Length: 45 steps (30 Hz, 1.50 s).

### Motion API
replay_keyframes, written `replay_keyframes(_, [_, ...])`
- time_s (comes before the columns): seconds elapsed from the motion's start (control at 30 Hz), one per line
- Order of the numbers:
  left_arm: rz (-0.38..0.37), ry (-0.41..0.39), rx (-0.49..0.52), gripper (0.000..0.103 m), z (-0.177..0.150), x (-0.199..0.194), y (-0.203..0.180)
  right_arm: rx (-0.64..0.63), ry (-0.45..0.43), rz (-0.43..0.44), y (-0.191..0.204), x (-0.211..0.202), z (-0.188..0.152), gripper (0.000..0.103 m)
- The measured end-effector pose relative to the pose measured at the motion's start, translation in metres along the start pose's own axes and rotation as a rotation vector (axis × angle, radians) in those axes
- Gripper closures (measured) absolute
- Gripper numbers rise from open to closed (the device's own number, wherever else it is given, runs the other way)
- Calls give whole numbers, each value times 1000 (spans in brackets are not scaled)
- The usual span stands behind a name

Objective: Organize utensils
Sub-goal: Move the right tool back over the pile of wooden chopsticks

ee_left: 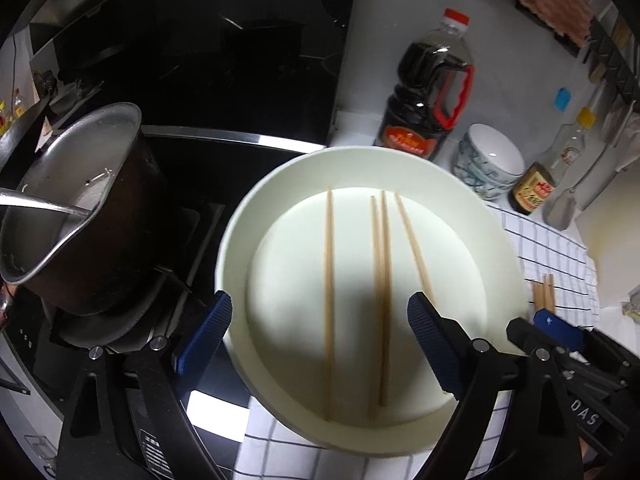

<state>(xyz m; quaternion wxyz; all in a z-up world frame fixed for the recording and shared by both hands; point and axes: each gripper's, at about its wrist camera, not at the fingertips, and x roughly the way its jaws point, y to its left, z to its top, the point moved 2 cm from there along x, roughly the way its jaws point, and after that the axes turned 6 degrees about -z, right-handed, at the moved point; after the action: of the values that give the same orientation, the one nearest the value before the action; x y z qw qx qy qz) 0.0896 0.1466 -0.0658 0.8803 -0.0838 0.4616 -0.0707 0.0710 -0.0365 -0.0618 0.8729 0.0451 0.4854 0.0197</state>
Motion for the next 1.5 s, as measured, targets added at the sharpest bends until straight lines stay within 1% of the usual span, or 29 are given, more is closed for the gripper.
replay_keyframes(0.13, [-11,-14,35,15,-2,-8,-19,25,-11,-20,-16,-12,-10,53])
replay_keyframes(0.33, [-39,-9,62,15,-13,-14,-55,70,-19,-43,-55,-29,-25,53])
replay_keyframes(0.5, [-50,0,83,14,-26,-15,-97,86,-31,-59,-101,-44,-43,51])
replay_keyframes(0.6, [-52,-1,101,12,-35,-18,-125,110,-40,-54,-131,-54,-54,49])
replay_keyframes(0.63, [-51,-3,111,10,-39,-19,-136,111,-43,-58,-138,-57,-58,49])
replay_keyframes(0.83, [-44,11,146,9,-61,-20,-190,135,-42,-65,-198,-62,-81,49])
replay_keyframes(1.0, [-6,13,185,8,-77,-25,-215,150,-46,-53,-231,-55,-90,49])
replay_keyframes(1.17, [-12,35,218,8,-88,-17,-229,187,-28,-79,-251,-40,-99,49])
replay_keyframes(1.23, [-29,33,241,8,-91,-9,-231,189,-26,-97,-253,-32,-102,49])
replay_keyframes(1.27, [-35,31,247,8,-93,-4,-231,194,-14,-123,-254,-25,-104,49])
replay_keyframes(1.37, [-60,49,228,8,-97,15,-233,198,-5,-119,-252,-11,-105,49])
replay_keyframes(1.43, [-69,32,220,8,-101,24,-235,167,-1,-134,-248,-1,-104,49])
replay_keyframes(1.5, [-69,27,222,8,-106,31,-237,164,5,-143,-247,12,-100,49])
